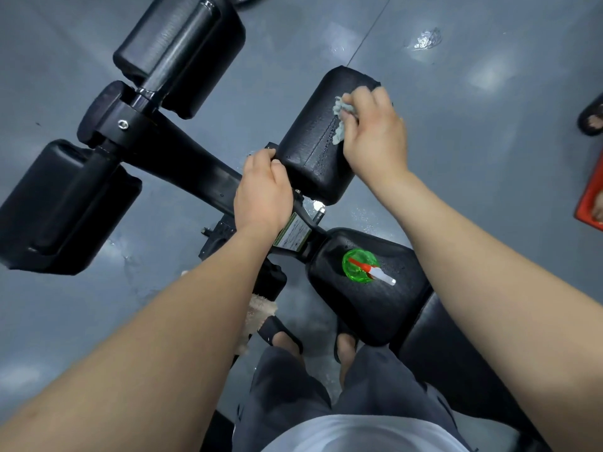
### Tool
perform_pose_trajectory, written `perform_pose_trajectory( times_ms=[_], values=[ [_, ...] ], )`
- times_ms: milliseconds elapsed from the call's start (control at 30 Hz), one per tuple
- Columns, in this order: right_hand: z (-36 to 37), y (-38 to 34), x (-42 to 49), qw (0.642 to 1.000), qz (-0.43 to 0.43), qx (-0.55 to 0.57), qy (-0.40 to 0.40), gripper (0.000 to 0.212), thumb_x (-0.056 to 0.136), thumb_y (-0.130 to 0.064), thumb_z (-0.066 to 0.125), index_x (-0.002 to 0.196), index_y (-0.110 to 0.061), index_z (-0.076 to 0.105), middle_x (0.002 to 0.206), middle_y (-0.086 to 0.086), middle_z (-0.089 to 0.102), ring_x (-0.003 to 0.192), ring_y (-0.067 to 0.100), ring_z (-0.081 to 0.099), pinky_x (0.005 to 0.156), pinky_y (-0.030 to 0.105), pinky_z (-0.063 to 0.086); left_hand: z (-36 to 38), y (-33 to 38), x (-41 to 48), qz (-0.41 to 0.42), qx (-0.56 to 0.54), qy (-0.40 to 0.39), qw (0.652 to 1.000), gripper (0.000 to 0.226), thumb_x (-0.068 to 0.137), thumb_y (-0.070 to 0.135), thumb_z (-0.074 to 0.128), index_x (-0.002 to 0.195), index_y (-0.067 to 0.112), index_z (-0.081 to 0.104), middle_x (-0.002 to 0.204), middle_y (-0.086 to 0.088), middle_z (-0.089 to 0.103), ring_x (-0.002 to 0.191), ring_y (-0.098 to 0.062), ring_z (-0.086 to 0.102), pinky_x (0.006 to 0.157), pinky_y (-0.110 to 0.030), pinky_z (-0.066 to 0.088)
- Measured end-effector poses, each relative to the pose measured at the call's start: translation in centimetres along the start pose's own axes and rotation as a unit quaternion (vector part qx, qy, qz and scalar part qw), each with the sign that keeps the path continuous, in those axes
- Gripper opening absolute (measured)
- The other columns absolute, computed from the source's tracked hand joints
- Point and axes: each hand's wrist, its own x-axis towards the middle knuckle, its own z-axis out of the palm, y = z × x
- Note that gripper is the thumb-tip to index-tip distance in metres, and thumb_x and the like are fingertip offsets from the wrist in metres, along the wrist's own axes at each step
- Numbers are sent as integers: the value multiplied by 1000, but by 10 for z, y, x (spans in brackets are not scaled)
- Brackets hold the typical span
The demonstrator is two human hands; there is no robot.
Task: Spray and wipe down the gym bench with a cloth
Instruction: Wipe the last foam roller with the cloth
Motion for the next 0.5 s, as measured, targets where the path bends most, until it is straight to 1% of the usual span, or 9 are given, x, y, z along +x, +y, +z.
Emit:
perform_pose_trajectory(
  times_ms=[133,200,267,333,400,500],
  values=[
    [5,-9,-43,997,-70,13,-40,21,93,-21,54,111,-14,62,102,9,56,84,33,60,73,43,49,0,1,0,-2,3,-1,1000,40,105,34,28,135,27,54,139,6,51,107,-13,52,96,-35,41],
    [2,-5,-51,994,-104,15,-43,22,96,-25,54,113,-14,64,100,7,56,82,31,60,72,41,48,-1,1,0,1,2,-2,1000,39,105,33,29,134,27,54,139,6,52,108,-14,53,98,-38,43],
    [-2,4,-42,992,-115,-4,-43,25,98,-30,51,115,-16,64,101,7,56,83,31,59,73,41,47,-1,2,-1,5,4,-3,1000,39,105,32,29,134,27,54,138,7,52,102,-13,51,95,-37,43],
    [-5,14,-23,996,-81,-11,-30,27,98,-32,48,116,-18,63,106,7,56,87,31,60,77,42,48,-1,2,1,6,4,-3,1000,38,105,32,29,133,27,55,138,6,52,99,-10,47,93,-35,42],
    [-8,22,-1,1000,-19,-6,-13,26,98,-33,48,117,-20,62,113,6,57,93,33,61,79,42,48,0,1,1,5,5,-2,1000,38,104,31,30,133,28,55,138,6,52,99,-9,46,91,-33,39],
    [-10,26,20,999,47,8,5,23,98,-33,48,112,-19,60,117,5,58,96,33,62,79,43,50,0,1,0,8,4,-2,1000,37,104,31,30,132,28,55,137,7,52,99,-9,46,92,-34,41]
  ],
)
